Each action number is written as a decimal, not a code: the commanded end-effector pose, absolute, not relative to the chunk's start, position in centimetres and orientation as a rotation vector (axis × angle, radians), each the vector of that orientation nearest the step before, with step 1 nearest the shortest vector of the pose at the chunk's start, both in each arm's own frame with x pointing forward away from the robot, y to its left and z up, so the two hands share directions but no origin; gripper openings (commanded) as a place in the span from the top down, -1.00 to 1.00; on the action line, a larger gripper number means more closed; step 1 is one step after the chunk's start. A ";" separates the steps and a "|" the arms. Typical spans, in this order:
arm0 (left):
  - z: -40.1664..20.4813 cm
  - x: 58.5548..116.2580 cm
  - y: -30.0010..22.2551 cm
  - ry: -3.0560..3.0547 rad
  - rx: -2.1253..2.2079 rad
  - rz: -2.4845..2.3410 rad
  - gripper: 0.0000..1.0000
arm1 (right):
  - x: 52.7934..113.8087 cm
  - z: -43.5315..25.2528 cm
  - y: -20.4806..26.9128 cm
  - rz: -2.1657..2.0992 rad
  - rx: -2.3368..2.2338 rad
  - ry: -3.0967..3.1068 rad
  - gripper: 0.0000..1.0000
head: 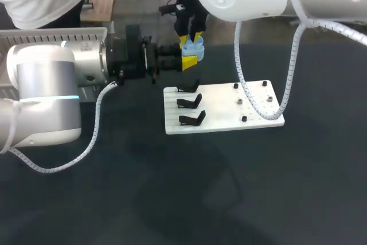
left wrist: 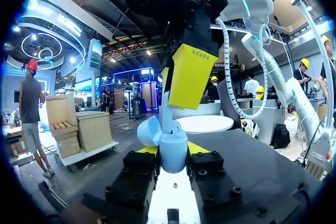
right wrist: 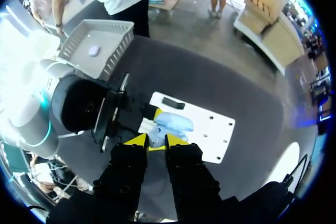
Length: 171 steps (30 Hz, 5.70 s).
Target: Pick up each earbud case from the left stands, insert the matching earbuds, close the lid, and place the case in the box.
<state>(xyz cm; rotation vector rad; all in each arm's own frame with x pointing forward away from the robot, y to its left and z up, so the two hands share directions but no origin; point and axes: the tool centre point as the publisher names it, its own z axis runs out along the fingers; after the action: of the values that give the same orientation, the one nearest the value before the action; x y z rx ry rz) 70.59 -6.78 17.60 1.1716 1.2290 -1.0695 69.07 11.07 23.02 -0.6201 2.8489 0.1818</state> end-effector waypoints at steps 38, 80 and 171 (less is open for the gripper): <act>17.5 70.4 -6.8 1.227 1.164 -1.061 1.00 | 68.9 22.2 10.9 0.191 -0.620 2.832 1.00; 17.5 70.4 -6.8 1.227 1.164 -1.061 1.00 | 69.5 21.1 11.2 0.139 -0.674 2.867 1.00; 17.5 70.4 -6.8 1.227 1.164 -1.061 1.00 | 75.4 24.1 9.6 0.079 -0.533 2.825 0.15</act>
<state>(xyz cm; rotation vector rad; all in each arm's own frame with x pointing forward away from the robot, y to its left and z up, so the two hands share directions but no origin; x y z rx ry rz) 70.57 -6.76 17.60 1.1715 1.2286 -1.0695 74.48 9.80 25.14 -0.5361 2.8287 0.0636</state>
